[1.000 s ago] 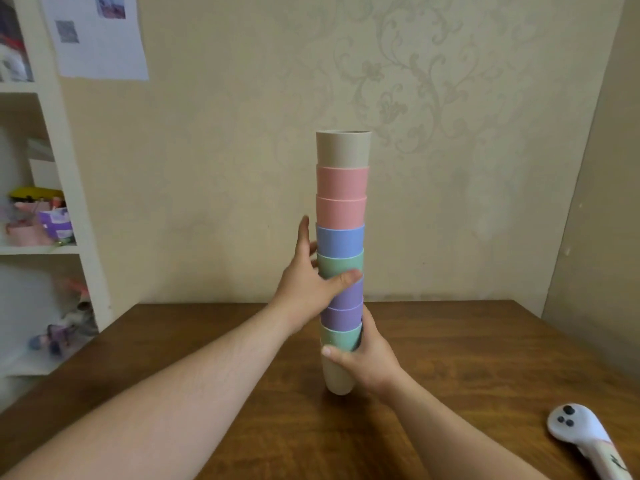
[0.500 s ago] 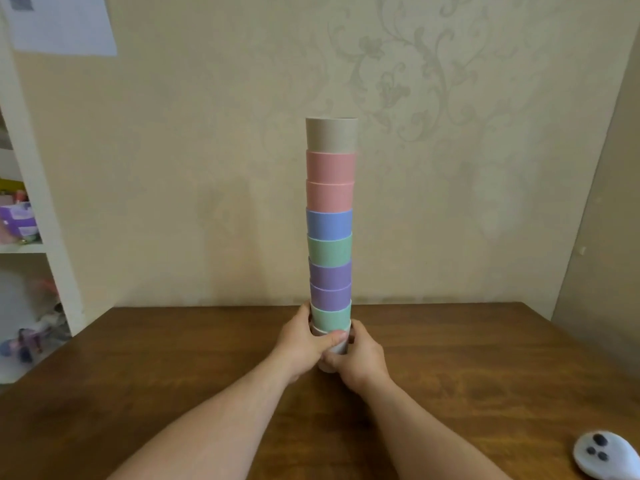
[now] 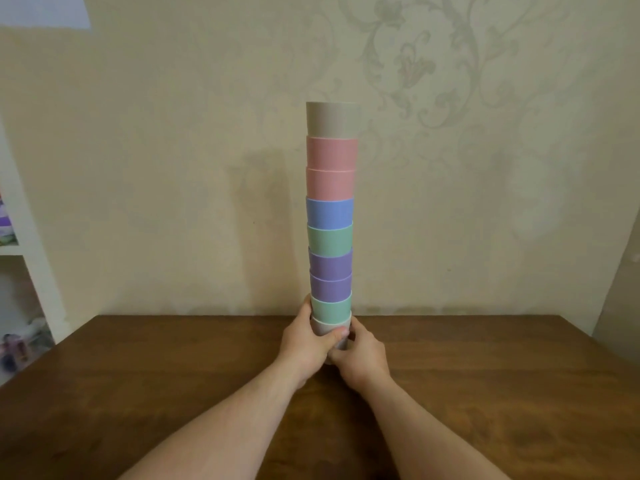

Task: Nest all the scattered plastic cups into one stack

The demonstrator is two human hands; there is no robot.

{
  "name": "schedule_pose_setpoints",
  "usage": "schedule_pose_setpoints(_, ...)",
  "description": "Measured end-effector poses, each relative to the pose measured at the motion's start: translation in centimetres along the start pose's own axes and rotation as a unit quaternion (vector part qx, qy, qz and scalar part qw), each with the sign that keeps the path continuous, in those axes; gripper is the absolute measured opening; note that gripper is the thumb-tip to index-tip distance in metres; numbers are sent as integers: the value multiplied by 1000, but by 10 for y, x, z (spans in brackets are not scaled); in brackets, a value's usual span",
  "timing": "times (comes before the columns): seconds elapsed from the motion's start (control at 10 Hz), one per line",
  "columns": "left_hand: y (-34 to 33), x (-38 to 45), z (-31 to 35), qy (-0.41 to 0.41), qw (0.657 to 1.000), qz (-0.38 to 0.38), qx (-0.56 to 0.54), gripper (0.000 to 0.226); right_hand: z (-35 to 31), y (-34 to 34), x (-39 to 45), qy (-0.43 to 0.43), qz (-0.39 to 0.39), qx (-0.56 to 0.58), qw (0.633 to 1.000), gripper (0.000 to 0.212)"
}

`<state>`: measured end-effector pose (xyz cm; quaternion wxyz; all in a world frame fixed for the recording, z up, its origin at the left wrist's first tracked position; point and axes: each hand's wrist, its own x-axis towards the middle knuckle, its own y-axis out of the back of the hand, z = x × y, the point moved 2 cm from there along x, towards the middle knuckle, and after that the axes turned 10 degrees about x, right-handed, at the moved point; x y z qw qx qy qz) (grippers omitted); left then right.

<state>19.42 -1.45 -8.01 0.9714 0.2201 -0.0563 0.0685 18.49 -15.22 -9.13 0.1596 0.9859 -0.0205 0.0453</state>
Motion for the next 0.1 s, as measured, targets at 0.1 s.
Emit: schedule_pose_setpoints(0.1, 0, -6, -5, 5, 1000, -1, 10, 98, 5, -5, -10, -21, -2, -8, 1000, 81)
